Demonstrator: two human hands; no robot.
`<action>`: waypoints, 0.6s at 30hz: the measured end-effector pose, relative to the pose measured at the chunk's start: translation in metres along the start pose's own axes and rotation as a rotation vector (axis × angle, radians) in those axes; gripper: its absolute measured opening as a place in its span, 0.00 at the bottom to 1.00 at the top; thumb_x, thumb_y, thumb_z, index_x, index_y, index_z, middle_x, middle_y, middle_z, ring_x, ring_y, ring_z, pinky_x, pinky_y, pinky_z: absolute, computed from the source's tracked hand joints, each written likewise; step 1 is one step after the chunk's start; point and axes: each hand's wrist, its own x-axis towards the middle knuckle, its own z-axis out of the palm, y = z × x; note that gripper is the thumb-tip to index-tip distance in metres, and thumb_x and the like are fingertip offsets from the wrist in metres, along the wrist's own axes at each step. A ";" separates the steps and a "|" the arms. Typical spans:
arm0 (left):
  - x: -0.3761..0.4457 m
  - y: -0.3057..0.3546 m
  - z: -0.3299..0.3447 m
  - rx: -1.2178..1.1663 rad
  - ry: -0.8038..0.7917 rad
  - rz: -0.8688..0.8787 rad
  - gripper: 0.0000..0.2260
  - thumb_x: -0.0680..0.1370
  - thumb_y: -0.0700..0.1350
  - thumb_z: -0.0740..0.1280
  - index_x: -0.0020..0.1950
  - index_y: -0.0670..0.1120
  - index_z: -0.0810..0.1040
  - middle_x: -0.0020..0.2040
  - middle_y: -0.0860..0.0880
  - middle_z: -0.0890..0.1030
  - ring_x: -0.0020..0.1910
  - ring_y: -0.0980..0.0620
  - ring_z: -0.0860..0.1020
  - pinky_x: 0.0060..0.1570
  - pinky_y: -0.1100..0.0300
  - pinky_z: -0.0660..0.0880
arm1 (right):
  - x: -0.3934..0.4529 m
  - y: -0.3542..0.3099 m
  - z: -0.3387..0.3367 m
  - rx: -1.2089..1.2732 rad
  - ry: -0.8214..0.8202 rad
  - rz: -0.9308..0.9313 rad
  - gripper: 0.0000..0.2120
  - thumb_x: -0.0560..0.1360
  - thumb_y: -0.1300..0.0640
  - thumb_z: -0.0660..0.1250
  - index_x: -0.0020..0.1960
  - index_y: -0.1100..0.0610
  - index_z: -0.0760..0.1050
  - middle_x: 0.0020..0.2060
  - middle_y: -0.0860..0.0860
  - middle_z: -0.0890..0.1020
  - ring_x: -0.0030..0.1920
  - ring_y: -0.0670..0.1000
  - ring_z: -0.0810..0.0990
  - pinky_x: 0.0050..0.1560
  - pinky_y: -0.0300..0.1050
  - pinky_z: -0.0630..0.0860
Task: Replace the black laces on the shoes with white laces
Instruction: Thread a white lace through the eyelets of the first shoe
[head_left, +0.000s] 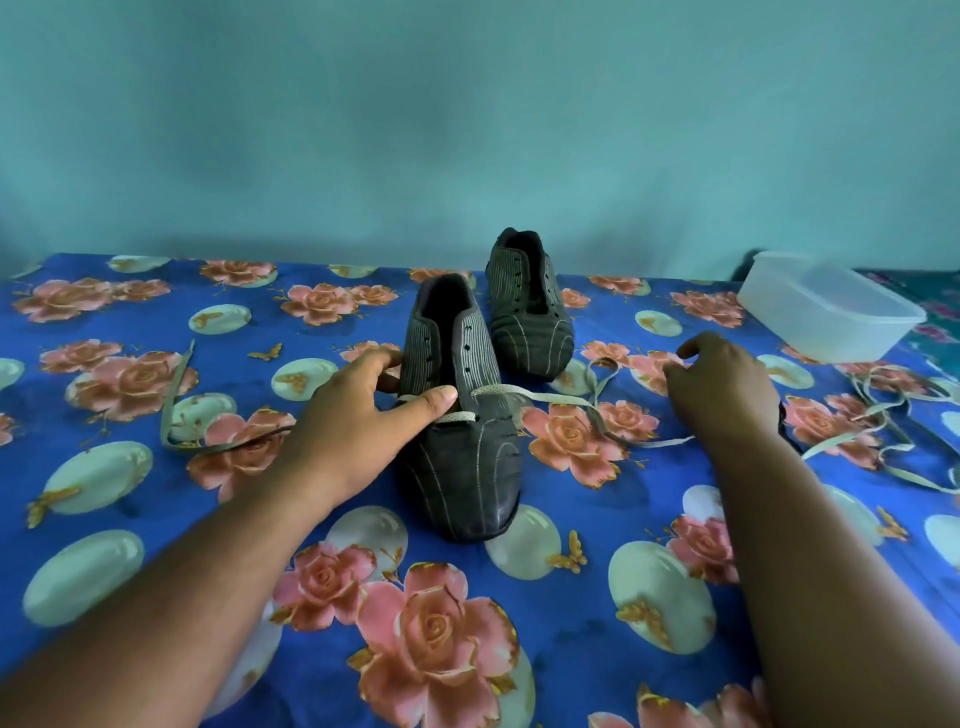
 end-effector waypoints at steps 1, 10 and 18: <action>0.000 -0.001 0.000 -0.013 -0.003 -0.003 0.20 0.74 0.63 0.72 0.63 0.59 0.76 0.56 0.61 0.78 0.56 0.59 0.77 0.52 0.59 0.73 | -0.001 0.000 0.000 -0.039 -0.027 0.009 0.14 0.78 0.55 0.64 0.63 0.53 0.78 0.59 0.59 0.81 0.63 0.64 0.75 0.56 0.56 0.73; 0.001 -0.002 0.000 -0.057 -0.022 -0.015 0.16 0.74 0.59 0.74 0.59 0.60 0.79 0.58 0.62 0.80 0.58 0.65 0.76 0.57 0.60 0.73 | 0.000 0.005 -0.018 -0.068 -0.025 0.058 0.13 0.76 0.58 0.61 0.54 0.51 0.82 0.53 0.56 0.83 0.56 0.64 0.77 0.58 0.56 0.76; 0.000 0.001 -0.002 -0.010 -0.019 -0.006 0.26 0.72 0.64 0.72 0.68 0.57 0.77 0.64 0.59 0.78 0.64 0.55 0.76 0.63 0.53 0.73 | -0.001 0.006 -0.031 -0.213 -0.230 0.047 0.20 0.72 0.40 0.75 0.47 0.56 0.75 0.48 0.55 0.79 0.46 0.58 0.75 0.45 0.48 0.71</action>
